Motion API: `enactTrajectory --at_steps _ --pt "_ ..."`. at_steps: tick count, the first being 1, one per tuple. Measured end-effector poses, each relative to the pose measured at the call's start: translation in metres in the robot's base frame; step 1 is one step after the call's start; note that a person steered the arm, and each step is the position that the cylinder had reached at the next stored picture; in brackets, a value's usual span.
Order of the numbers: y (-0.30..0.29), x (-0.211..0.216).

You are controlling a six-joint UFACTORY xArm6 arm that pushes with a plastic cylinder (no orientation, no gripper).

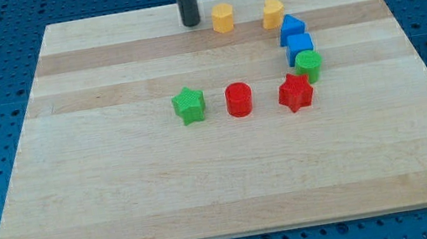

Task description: Point at the green star

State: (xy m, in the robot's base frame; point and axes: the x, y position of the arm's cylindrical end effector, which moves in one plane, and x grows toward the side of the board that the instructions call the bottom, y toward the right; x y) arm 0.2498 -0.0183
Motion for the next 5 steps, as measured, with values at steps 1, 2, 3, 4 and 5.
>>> enactTrajectory --at_steps 1,2,3,4,5 --pt "0.022 0.001" --pt "0.036 0.002" --pt "-0.039 0.002" --pt "-0.093 0.042" --pt "-0.094 0.061"
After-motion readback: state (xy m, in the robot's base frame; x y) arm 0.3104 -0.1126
